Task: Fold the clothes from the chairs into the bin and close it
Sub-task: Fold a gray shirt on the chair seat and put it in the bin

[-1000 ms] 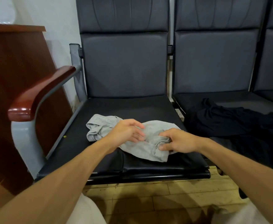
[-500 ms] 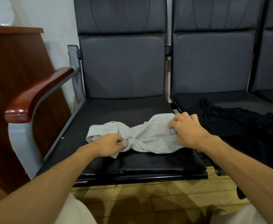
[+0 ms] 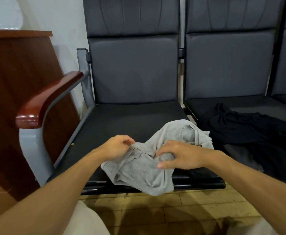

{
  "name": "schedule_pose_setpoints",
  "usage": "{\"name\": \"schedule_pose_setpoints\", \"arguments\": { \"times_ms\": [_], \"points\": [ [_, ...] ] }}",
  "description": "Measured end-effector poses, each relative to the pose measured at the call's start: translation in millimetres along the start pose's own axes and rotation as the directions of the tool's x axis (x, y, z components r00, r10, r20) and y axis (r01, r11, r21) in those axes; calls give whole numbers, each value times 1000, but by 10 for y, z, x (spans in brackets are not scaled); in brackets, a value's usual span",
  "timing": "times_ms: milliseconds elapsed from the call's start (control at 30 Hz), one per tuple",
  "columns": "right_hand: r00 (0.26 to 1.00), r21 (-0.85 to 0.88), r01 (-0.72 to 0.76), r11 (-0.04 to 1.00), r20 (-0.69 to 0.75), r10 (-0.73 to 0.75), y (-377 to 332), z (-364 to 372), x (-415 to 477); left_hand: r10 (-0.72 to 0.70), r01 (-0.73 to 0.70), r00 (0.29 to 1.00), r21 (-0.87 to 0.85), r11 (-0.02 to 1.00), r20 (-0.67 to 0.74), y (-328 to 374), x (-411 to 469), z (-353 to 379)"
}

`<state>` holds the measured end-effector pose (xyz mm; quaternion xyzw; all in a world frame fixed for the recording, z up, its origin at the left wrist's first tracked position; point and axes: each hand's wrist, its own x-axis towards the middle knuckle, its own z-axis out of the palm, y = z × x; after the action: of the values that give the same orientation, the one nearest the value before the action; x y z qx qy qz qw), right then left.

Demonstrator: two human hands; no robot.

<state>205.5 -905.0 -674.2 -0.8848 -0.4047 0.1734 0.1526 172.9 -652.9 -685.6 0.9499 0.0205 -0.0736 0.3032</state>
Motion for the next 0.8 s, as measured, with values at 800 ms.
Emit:
{"name": "schedule_pose_setpoints", "arguments": {
  "times_ms": [800],
  "points": [
    [965, -213, -82, 974, -261, 24, 47, -75, 5, 32, -29, 965, -16, 999, 260, 300, -211, 86]
  ]
}}
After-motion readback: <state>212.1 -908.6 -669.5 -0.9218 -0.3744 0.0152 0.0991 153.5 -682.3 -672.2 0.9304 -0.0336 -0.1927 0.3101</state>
